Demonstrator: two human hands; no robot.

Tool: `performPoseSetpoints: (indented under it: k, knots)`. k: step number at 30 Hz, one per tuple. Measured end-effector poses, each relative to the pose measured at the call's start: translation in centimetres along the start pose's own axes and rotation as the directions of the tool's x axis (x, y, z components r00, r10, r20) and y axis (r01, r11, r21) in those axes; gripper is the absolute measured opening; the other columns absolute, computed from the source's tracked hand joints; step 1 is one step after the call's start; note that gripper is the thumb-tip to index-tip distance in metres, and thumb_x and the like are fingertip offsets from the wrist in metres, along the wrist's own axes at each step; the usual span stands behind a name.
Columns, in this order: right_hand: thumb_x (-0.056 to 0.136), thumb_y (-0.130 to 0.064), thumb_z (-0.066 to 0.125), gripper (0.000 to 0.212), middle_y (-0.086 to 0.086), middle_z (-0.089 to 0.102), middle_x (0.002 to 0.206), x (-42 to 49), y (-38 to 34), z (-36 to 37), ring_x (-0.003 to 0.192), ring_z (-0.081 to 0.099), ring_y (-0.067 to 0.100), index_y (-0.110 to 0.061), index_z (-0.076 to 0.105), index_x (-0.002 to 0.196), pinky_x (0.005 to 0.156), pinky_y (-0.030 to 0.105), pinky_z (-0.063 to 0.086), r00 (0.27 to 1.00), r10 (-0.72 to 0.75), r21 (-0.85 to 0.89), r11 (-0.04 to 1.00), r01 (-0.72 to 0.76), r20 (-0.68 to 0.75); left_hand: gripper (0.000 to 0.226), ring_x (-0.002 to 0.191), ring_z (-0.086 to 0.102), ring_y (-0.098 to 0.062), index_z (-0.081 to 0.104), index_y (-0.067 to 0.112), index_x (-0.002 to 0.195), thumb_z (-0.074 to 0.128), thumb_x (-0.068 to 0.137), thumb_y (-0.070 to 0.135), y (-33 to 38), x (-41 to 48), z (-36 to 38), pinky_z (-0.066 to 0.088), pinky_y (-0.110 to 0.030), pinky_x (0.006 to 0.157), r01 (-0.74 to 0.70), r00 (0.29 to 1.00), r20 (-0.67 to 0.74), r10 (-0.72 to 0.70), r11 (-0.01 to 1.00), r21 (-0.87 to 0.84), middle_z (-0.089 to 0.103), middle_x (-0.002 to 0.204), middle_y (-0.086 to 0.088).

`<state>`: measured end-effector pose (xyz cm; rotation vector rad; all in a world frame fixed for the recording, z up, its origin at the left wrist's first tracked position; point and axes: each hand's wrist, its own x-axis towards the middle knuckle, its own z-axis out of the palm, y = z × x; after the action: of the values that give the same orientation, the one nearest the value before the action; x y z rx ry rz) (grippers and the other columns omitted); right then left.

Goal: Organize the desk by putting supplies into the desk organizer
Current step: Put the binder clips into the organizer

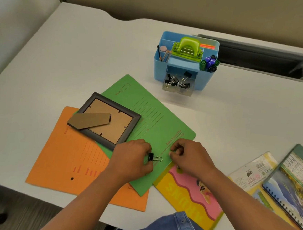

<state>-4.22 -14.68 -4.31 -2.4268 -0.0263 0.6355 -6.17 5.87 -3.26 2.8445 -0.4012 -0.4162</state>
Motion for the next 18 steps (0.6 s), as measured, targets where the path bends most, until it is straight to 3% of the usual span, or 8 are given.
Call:
performPoseSetpoints:
  k: [4,6,9,14,18]
  knots:
    - [0.085,-0.031,0.069,0.036,-0.018,0.065,0.107,-0.2,-1.1,-0.4,0.08,0.059,0.001,-0.031,0.064,0.12,0.084,0.026,0.052,0.992,-0.127,0.042,0.991,0.127,0.001,0.034,0.07,0.057,-0.006,0.066,0.031,0.086,0.052,0.071,0.058,0.5,0.6,-0.7,0.048,-0.025,0.057,0.014,0.993,-0.115,-0.017,1.0,-0.028,0.06,0.077,0.014]
    - [0.086,-0.03,0.071,0.041,-0.019,0.064,0.112,-0.3,-1.6,-0.7,0.086,0.06,-0.002,-0.032,0.062,0.125,0.082,0.019,0.05,0.981,-0.193,0.128,0.973,0.192,-0.004,0.034,0.066,0.056,-0.004,0.067,0.031,0.082,0.055,0.07,0.059,0.7,1.1,-1.2,0.047,-0.025,0.053,-0.001,0.982,-0.188,-0.015,0.997,-0.084,0.059,0.073,0.015]
    - [0.084,-0.024,0.073,0.03,-0.019,0.068,0.101,0.2,-2.0,-1.4,0.086,0.062,-0.003,-0.031,0.072,0.113,0.074,0.01,0.046,0.969,-0.231,0.223,0.944,0.244,-0.083,0.031,0.064,0.056,-0.003,0.066,0.03,0.08,0.058,0.071,0.059,0.9,1.9,-1.8,0.046,-0.024,0.049,-0.043,0.953,-0.303,-0.001,0.99,-0.138,0.059,0.072,0.016]
    - [0.081,-0.01,0.075,0.023,-0.011,0.071,0.093,1.4,-2.4,-3.9,0.084,0.066,0.0,-0.022,0.076,0.101,0.072,0.012,0.051,0.949,-0.304,0.242,0.917,0.316,-0.087,0.03,0.063,0.047,0.0,0.067,0.03,0.085,0.06,0.07,0.056,1.0,3.4,-3.0,0.043,-0.022,0.051,-0.082,0.928,-0.373,0.019,0.985,-0.154,0.06,0.075,0.017]
    - [0.077,-0.012,0.08,0.013,-0.011,0.072,0.08,2.7,-2.6,-6.2,0.073,0.067,0.005,-0.02,0.078,0.087,0.069,0.021,0.055,0.943,-0.291,0.218,0.921,0.322,-0.16,0.033,0.065,0.039,0.002,0.067,0.031,0.095,0.063,0.073,0.055,1.2,4.5,-3.9,0.036,-0.014,0.053,-0.107,0.909,-0.417,0.013,0.974,-0.201,0.061,0.084,0.018]
